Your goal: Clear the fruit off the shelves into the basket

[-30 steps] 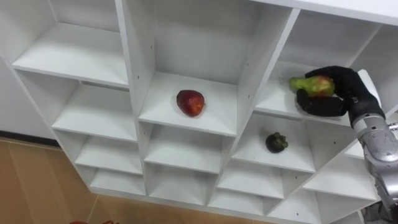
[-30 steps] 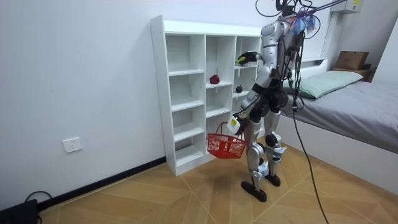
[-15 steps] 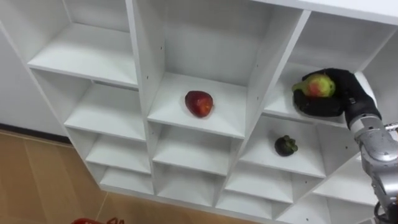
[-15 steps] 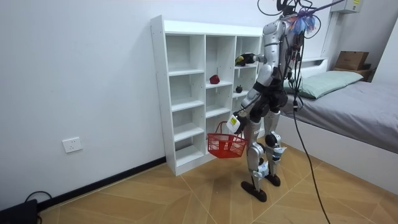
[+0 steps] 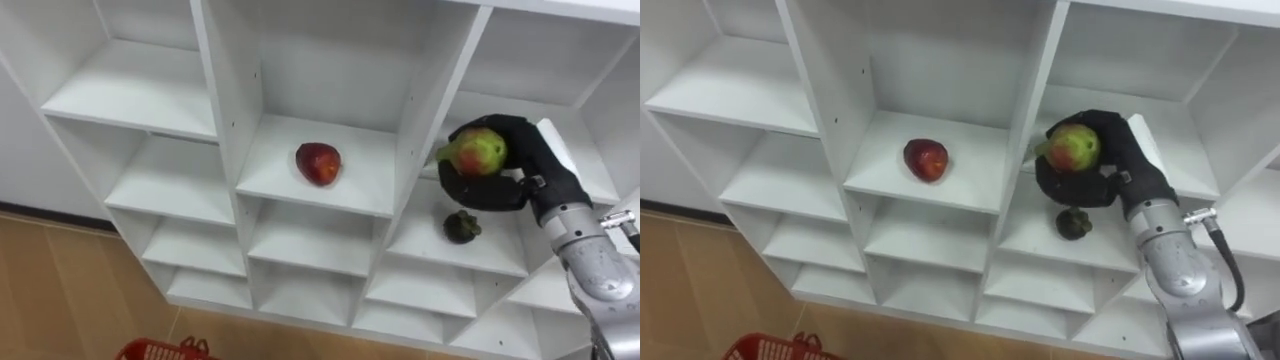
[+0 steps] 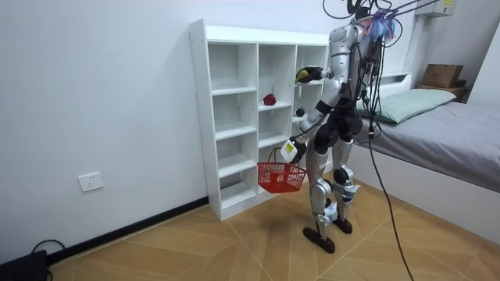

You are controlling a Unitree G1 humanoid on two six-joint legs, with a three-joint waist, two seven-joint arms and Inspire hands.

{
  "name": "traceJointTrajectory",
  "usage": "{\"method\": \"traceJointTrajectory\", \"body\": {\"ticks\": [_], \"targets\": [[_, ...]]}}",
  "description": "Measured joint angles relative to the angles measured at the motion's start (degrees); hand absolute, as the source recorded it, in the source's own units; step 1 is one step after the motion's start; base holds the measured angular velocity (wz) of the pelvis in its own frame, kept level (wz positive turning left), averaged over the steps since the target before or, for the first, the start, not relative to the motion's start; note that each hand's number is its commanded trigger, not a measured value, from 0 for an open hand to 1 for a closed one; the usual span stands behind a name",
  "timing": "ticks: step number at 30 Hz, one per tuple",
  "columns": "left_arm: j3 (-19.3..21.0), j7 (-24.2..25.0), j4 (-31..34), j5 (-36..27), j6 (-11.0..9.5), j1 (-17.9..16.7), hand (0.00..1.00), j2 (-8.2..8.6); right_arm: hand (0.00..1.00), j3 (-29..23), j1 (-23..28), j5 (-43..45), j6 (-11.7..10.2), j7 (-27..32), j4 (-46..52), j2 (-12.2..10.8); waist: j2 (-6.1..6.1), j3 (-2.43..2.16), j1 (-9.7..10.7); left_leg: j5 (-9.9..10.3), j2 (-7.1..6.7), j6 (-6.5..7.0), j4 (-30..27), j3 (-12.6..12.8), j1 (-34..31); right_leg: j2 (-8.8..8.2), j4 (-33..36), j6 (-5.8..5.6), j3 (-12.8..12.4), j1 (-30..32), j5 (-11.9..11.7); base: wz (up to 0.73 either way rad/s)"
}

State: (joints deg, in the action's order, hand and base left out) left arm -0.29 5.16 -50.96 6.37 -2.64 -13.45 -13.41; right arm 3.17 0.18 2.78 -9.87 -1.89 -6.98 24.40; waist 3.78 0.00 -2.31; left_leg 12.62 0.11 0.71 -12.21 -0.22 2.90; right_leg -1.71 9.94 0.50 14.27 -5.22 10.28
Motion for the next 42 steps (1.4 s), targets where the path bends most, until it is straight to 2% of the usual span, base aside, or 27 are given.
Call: {"method": "traceJointTrajectory", "body": {"ticks": [3,7,11,13,15,18,26,31,33,39,42], "targets": [[-0.15,-0.07,1.86,-0.01,-0.72,0.60,1.00,0.05,1.00,-0.01,0.63,0.03,0.00,-0.65,1.54,-1.52,-0.01,-0.01,0.84,-0.05,0.03,0.07,-0.02,0.37,-0.48,-0.03,0.26,0.03,-0.25,0.64,-0.03,-0.06],[-0.16,-0.60,1.96,-0.01,-2.44,3.16,1.00,1.04,1.00,0.11,2.93,-0.17,-0.07,-1.45,6.97,-2.36,-0.16,-0.07,0.53,-0.12,0.15,0.09,-0.06,1.39,-1.47,0.13,0.88,0.10,-1.52,2.43,-0.07,-0.15],[-0.58,-1.01,1.92,-0.05,-2.84,5.03,1.00,1.24,1.00,0.21,3.20,-0.01,-0.15,-2.01,7.94,-2.75,-0.03,-0.15,0.42,-0.12,0.16,0.09,-0.01,1.52,-2.06,0.13,0.95,0.10,-1.67,3.18,-0.08,0.00],[-1.38,-1.30,1.79,-0.15,-2.87,6.51,1.00,1.29,1.00,0.52,3.17,1.67,-0.15,-2.04,7.94,-3.67,-0.13,-0.08,0.34,-0.12,0.27,0.09,-0.22,1.98,-2.70,0.16,1.33,0.15,-2.40,4.31,-0.11,-0.10],[-2.45,-1.27,1.67,-0.16,-3.23,7.03,1.00,1.33,1.00,1.49,3.19,3.27,-0.15,-2.11,7.94,-4.46,-0.41,0.10,0.32,-0.12,0.31,0.10,-0.23,2.39,-3.08,0.17,1.83,0.15,-3.15,5.16,-0.12,-0.14],[-2.78,-1.23,1.48,-0.14,-4.03,7.42,1.00,1.48,1.00,2.46,3.53,4.66,-0.15,-3.18,7.93,-5.79,-0.43,0.12,0.41,-0.14,0.40,0.12,-0.30,3.21,-3.87,0.14,2.18,0.16,-3.99,6.49,-0.13,-0.14],[-3.65,-1.29,1.05,-2.54,-4.68,10.54,1.00,1.82,1.00,6.35,5.63,4.06,-0.12,-7.93,7.63,-7.37,-0.59,0.25,0.45,-0.15,0.67,0.15,-1.54,3.41,-6.38,-0.14,4.02,0.17,-4.04,9.35,-0.12,-0.02],[-7.29,-2.13,1.04,-4.56,-4.97,13.35,1.00,2.06,1.00,9.48,5.25,4.00,-0.11,-9.74,6.86,-7.71,-0.85,0.55,0.45,-0.23,0.59,0.30,-2.09,3.36,-7.34,-0.20,4.75,0.20,-4.08,10.23,-0.14,0.00],[-7.97,-2.34,1.05,-4.69,-4.99,13.92,1.00,2.09,1.00,9.98,5.23,3.99,-0.10,-10.76,5.96,-7.91,-0.96,0.80,0.45,-0.23,0.56,0.32,-1.96,3.36,-7.73,-0.20,4.82,0.23,-4.00,10.32,-0.16,0.00],[-8.85,-2.47,1.51,-9.30,-5.48,15.03,1.00,3.26,1.00,11.52,5.19,4.05,-0.04,-12.14,3.01,-9.37,-0.86,0.84,0.49,-0.42,0.33,0.39,-2.67,3.34,-8.95,-0.23,4.84,0.37,-3.82,11.55,-0.24,0.01],[-9.42,-2.46,1.47,-10.92,-6.51,16.89,1.00,3.70,1.00,11.70,4.10,4.22,-0.04,-12.09,1.58,-10.31,-0.66,0.90,0.54,-0.42,0.36,0.39,-3.51,3.32,-10.91,-0.28,5.53,0.41,-3.90,13.53,-0.27,0.00]]}}
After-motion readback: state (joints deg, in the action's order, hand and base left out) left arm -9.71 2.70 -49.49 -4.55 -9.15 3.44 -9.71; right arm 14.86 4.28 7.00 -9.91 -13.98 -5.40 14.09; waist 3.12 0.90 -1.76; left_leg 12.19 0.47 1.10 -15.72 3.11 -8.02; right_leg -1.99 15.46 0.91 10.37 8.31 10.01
